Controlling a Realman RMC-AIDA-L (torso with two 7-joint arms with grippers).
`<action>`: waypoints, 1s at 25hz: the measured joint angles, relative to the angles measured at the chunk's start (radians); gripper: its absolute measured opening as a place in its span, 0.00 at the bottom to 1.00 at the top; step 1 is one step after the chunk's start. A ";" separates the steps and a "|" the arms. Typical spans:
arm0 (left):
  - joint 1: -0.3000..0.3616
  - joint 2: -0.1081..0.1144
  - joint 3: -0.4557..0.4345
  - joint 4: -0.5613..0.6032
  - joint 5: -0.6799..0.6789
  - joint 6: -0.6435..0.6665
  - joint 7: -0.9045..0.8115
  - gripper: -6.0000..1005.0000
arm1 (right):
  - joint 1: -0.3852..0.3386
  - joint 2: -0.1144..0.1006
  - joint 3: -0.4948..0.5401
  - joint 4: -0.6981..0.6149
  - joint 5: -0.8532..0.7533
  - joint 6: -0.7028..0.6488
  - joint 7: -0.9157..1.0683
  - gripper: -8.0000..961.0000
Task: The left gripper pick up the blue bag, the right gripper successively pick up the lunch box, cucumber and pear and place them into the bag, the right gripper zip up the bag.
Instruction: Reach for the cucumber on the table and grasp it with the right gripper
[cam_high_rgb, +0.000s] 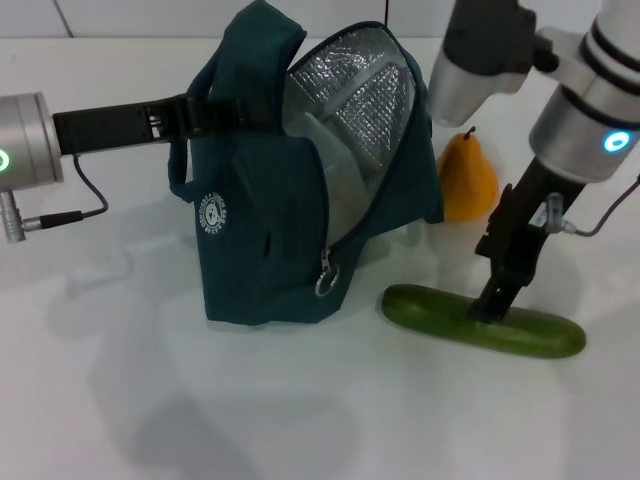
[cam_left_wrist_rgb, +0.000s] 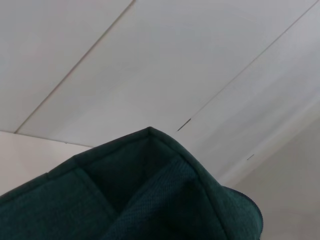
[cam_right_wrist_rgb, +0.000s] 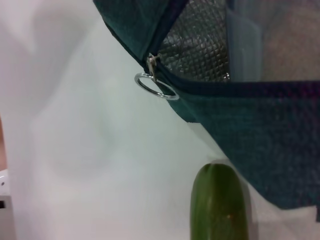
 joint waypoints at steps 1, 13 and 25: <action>-0.001 0.000 0.000 0.000 0.000 0.000 0.000 0.06 | -0.001 0.000 -0.011 0.005 0.004 0.013 -0.001 0.91; -0.012 0.000 0.000 -0.001 -0.001 -0.002 0.000 0.06 | 0.004 0.001 -0.124 0.087 0.050 0.110 -0.004 0.91; -0.037 0.001 -0.008 -0.058 -0.014 -0.017 0.029 0.06 | 0.001 0.001 -0.210 0.123 0.072 0.179 -0.010 0.89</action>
